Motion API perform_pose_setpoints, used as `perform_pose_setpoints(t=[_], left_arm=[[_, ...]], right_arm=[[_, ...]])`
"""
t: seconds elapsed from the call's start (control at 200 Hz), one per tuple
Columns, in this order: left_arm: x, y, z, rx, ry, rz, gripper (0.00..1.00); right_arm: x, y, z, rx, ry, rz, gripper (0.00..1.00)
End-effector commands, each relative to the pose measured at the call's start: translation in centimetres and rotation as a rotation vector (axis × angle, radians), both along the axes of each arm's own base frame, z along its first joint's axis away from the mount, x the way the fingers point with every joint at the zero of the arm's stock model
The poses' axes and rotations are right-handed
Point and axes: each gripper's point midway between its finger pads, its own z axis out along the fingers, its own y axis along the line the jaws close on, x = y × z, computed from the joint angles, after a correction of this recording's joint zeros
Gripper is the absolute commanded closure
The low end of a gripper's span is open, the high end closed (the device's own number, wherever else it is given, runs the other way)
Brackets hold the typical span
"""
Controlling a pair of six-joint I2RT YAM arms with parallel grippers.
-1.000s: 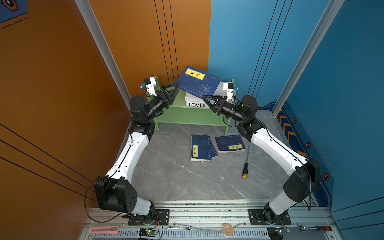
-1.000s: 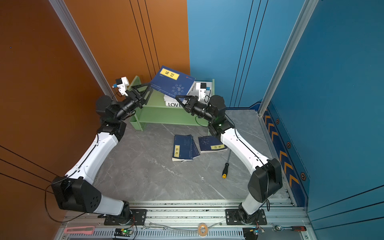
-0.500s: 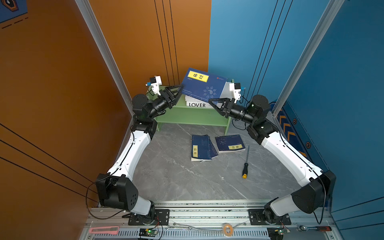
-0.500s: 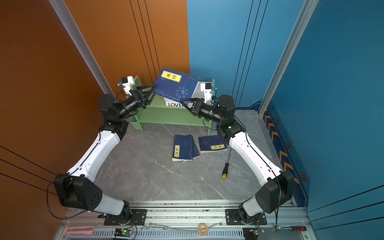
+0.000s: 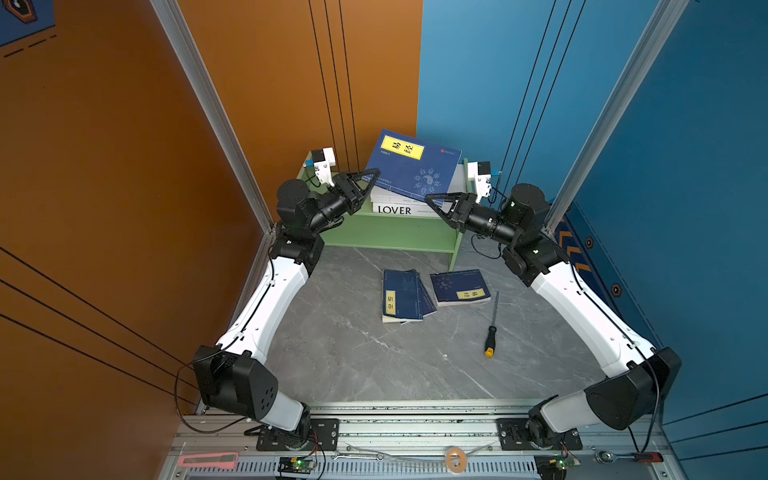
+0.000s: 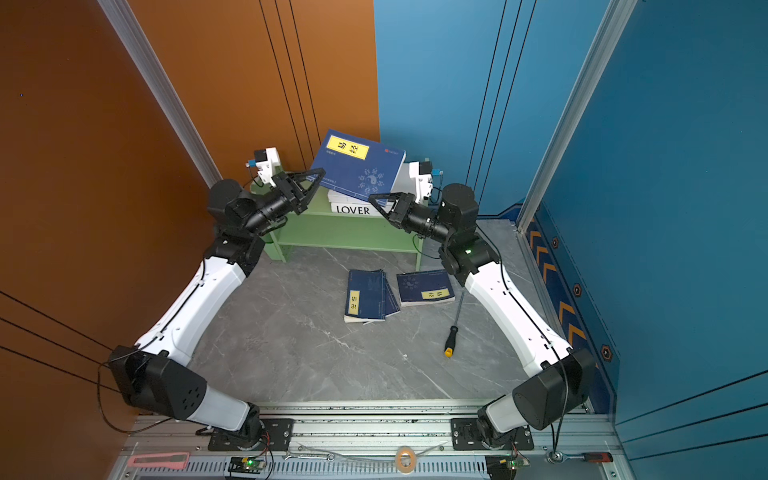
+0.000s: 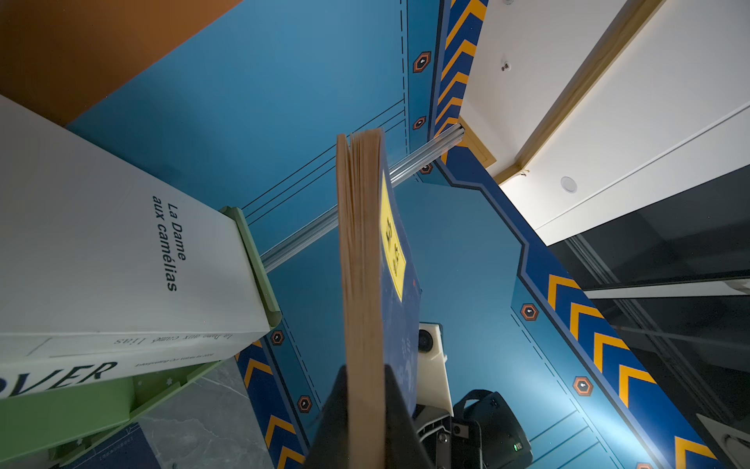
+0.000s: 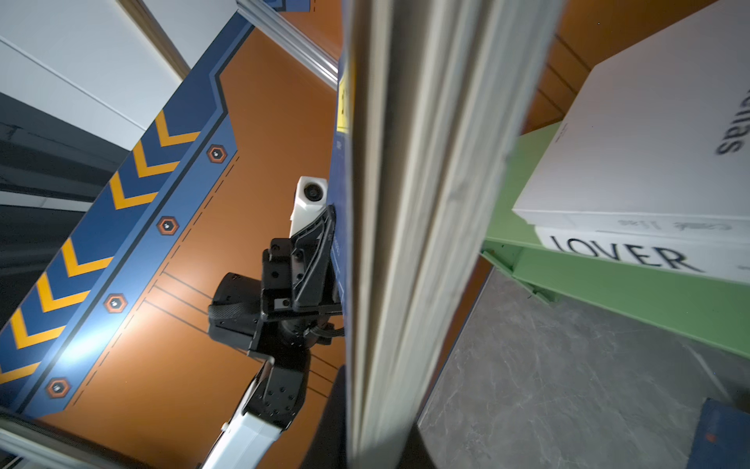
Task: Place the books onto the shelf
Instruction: 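Lower the blue book onto the white book with both grippers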
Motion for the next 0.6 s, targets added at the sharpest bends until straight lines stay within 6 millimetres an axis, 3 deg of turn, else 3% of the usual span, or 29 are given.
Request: perform_pose_setpoints(t=[0.0,0.07,0.13,0.34,0.476,0.596], left_arm=[[0.5,-1.0,1.4,0.057,-0.078,0.077,1.0],[1.7,-1.3,1.3,0.052,-0.067,0.116,1.0],[2.8,-1.7,1.0,0.043,-0.052,0.136,1.0],[6.5,-4.1,-0.2,0.005,0.002,0.145,1.0],[8.1,-5.1,-1.4,-0.002,0.034,0.163,1.0],[9.1,-6.0,-2.7,0.016,0.066,0.183,1.0]], right_arm=[[2.2,-4.1,0.6,-0.096,-0.034,-0.272,0.44],[3.3,-7.0,-0.3,-0.17,-0.009,-0.444,0.25],[3.9,-9.6,-1.0,-0.22,0.008,-0.581,0.17],[3.8,-15.9,-0.8,-0.326,-0.027,-0.879,0.06],[3.7,-17.3,-0.7,-0.36,-0.053,-0.934,0.03],[4.5,-17.2,-1.2,-0.397,-0.062,-0.93,0.03]])
